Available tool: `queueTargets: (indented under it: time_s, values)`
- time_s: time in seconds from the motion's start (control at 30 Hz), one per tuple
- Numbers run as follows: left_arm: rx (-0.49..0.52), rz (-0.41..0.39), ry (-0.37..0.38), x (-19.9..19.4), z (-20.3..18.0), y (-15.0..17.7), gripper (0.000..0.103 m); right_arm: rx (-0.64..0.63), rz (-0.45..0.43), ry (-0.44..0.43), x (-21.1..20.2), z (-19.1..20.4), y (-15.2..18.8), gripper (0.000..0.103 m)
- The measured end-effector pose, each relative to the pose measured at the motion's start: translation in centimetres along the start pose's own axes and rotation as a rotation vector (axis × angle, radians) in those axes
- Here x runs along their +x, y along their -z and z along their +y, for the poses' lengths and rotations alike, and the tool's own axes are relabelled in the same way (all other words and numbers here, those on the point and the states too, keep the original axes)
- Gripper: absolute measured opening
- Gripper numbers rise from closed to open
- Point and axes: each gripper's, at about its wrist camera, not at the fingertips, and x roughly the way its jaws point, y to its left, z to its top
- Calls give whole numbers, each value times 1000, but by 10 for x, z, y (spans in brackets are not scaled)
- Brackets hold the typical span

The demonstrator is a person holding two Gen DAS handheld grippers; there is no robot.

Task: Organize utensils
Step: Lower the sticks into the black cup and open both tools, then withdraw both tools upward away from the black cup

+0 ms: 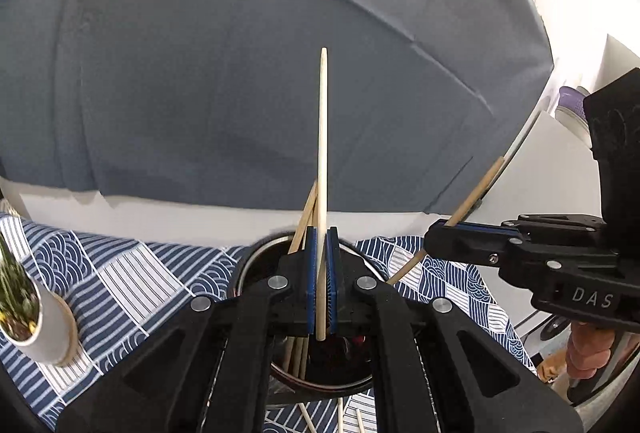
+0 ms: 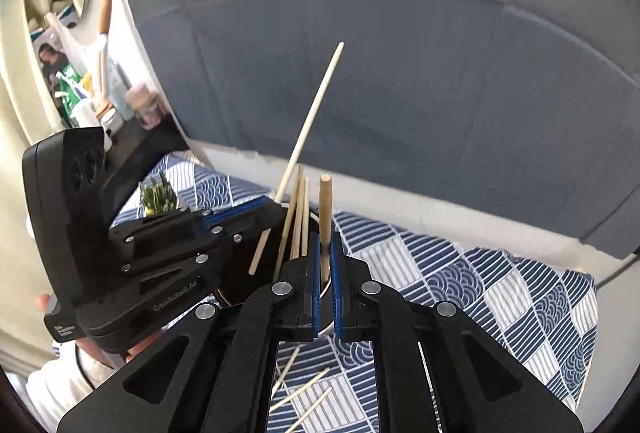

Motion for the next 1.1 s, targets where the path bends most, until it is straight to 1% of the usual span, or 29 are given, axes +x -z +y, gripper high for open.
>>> queueTargets:
  time_s: [0.13, 0.2, 0.23, 0.37, 0.47, 0.5, 0.6, 0.63, 0.67, 0.7, 0.73, 0.77, 0.8, 0.83, 0.87, 0.9, 1.0, 1.03, 1.1]
  values:
    - [19, 30, -2, 3, -3, 11, 5, 1, 22, 1, 7, -1, 7, 5]
    - [51, 32, -20, 2, -10, 14, 5, 1, 30, -2, 9, -1, 11, 5]
    - [56, 39, -17, -2, -5, 16, 5, 1, 31, 0, 9, -1, 13, 5]
    - [98, 63, -39, -6, -11, 19, 6, 0, 31, 14, 6, -1, 16, 7]
    - [100, 73, -47, -13, -10, 21, 14, -10, 25, 27, 1, 0, 18, 7]
    - [100, 76, -53, -15, -10, 22, 19, -13, 23, 32, -1, 0, 18, 8]
    - [110, 86, -64, -22, -12, 25, 23, -15, 18, 41, -7, 1, 19, 8]
    - [116, 88, -71, -26, -14, 26, 25, -18, 18, 47, -10, 2, 20, 11]
    - [119, 90, -74, -28, -15, 26, 26, -22, 16, 52, -12, 3, 21, 18]
    - [121, 90, -75, -31, -16, 27, 30, -26, 11, 59, -14, 4, 22, 23]
    - [122, 90, -75, -33, -17, 27, 33, -27, 7, 63, -17, 4, 22, 33]
    - [124, 90, -79, -37, -18, 27, 35, -28, -2, 62, -20, 5, 23, 41]
    - [127, 88, -84, -40, -20, 28, 39, -29, -10, 62, -23, 6, 24, 44]
    - [131, 87, -88, -44, -21, 29, 42, -30, -13, 66, -25, 6, 25, 50]
    - [131, 87, -91, -47, -22, 29, 44, -31, -16, 72, -27, 7, 26, 53]
    - [131, 85, -98, -51, -23, 30, 50, -35, -19, 77, -30, 9, 27, 53]
    - [126, 84, -112, -62, -24, 32, 53, -36, -22, 80, -36, 11, 30, 54]
    - [125, 85, -119, -66, -24, 34, 56, -36, -24, 82, -39, 11, 31, 54]
    - [122, 81, -129, -72, -25, 36, 59, -34, -26, 82, -43, 12, 35, 55]
